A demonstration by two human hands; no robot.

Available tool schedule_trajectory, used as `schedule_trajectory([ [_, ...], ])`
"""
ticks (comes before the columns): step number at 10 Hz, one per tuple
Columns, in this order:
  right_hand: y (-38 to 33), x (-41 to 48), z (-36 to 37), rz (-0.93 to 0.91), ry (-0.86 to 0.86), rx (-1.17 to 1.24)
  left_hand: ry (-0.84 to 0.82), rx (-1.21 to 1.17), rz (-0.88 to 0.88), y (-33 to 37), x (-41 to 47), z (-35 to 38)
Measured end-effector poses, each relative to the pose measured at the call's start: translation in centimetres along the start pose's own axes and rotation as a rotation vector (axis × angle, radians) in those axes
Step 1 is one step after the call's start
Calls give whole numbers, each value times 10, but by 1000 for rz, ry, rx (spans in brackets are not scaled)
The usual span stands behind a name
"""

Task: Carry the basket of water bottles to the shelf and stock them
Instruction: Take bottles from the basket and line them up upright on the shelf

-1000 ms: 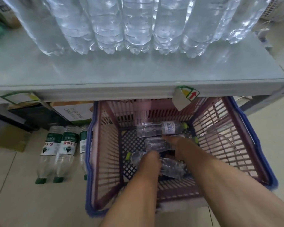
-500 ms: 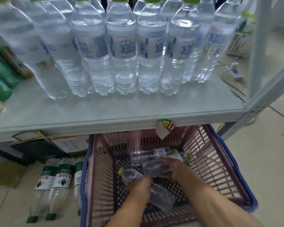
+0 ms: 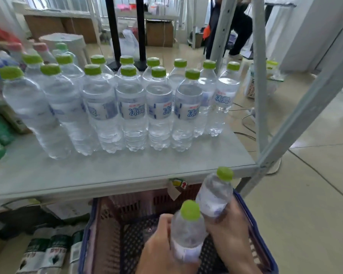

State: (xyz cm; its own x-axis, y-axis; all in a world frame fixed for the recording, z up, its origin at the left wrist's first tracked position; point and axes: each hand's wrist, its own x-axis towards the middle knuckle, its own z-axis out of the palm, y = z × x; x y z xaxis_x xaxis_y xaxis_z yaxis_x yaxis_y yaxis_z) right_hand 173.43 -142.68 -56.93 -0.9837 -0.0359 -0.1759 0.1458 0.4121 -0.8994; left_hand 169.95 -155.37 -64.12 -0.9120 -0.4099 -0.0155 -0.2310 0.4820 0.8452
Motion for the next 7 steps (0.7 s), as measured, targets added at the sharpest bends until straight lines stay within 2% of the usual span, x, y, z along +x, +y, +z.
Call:
schedule_trajectory([
  [1,-35,-2,-25,-174,43,30,-69,-209,-7,84,-97,-105],
  [2,-49,13,-48,-244,134,65,-36,-172,186,108,-76,-114],
  [3,-66,42,-69,-322,212,69,46,-204,262,133,-48,-114],
  [5,-82,91,-62,-358,342,48,141,-161,282,161,21,-85],
  [7,-82,107,-62,-382,298,-80,181,-109,282,165,43,-62],
])
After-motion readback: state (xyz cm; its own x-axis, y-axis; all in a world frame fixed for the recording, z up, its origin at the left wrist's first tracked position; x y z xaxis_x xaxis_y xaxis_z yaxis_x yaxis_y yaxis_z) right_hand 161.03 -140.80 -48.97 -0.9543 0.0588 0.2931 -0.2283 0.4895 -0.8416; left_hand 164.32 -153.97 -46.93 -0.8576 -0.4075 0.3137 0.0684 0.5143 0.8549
